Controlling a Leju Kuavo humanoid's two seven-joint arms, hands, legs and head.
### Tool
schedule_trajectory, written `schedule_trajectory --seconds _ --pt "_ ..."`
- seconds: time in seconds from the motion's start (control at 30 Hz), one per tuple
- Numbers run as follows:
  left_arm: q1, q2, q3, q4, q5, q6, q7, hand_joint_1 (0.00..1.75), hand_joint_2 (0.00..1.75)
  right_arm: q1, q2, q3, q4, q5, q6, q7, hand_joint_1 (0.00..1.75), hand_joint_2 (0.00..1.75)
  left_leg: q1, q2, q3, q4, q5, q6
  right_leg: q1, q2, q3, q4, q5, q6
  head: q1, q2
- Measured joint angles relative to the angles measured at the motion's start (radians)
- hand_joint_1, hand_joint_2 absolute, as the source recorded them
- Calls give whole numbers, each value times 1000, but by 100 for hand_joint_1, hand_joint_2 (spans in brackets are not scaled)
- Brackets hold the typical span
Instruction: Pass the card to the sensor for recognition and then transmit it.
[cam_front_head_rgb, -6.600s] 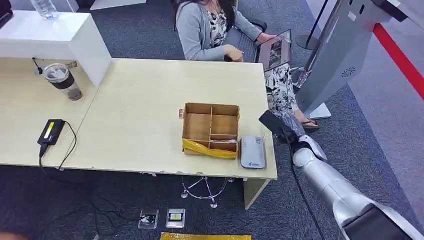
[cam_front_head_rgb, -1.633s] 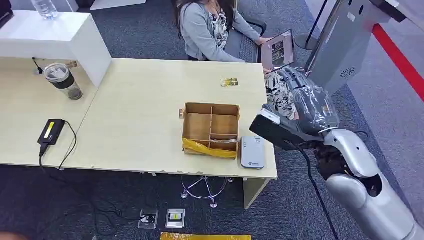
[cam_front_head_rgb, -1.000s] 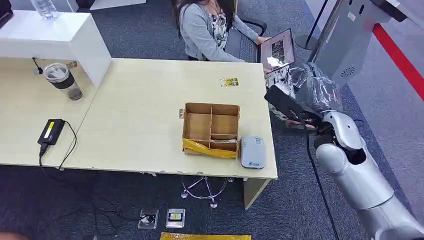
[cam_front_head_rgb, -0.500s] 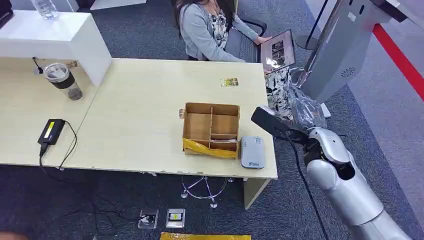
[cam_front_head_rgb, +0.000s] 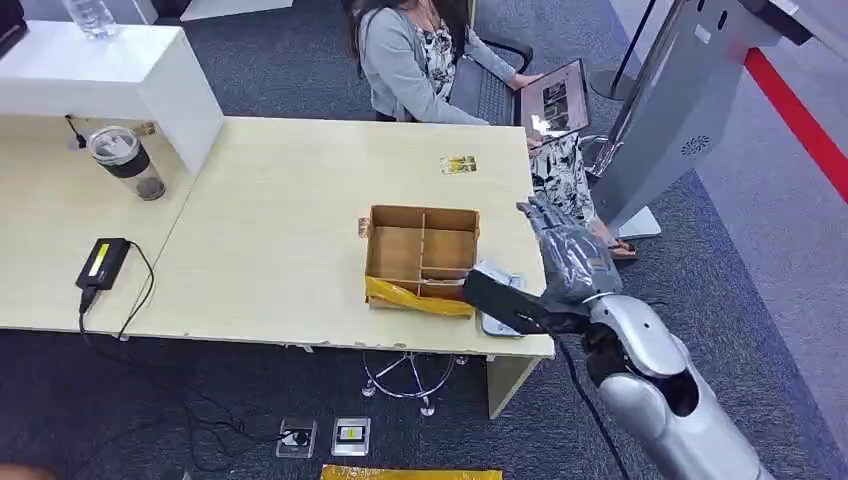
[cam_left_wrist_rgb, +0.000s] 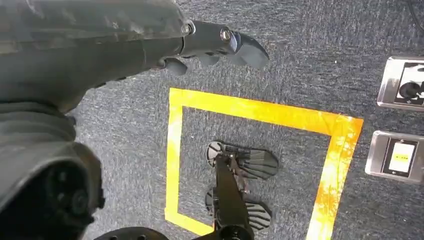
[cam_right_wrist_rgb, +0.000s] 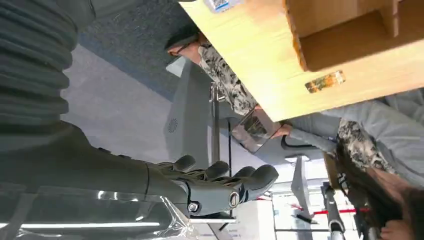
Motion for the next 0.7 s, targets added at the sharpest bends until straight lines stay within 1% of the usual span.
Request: schedule_trajectory --seconds 0.17,0.27,0.4,0.5,0.7 --pt "-1 0 0 0 0 0 0 0 0 0 33 33 11 33 -10 -3 0 175 0 0 0 0 0 0 0 0 0 0 0 0 0 0" --pt "-1 0 0 0 -1 0 0 0 0 -6 50 41 24 48 -29 -8 0 175 0 0 0 0 0 0 0 0 0 0 0 0 0 0" --pt "-2 -1 0 0 -3 8 0 0 0 -29 77 50 77 72 -67 -24 0 175 0 0 0 0 0 0 0 0 0 0 0 0 1 0" --pt "-2 -3 0 0 -5 11 0 0 0 -47 91 55 108 82 -82 -34 0 175 0 0 0 0 0 0 0 0 0 0 0 0 1 0" --pt "-3 -5 0 0 -8 11 0 0 0 -76 125 66 183 100 -87 -47 0 175 0 0 0 0 0 0 0 0 0 0 0 0 0 0"
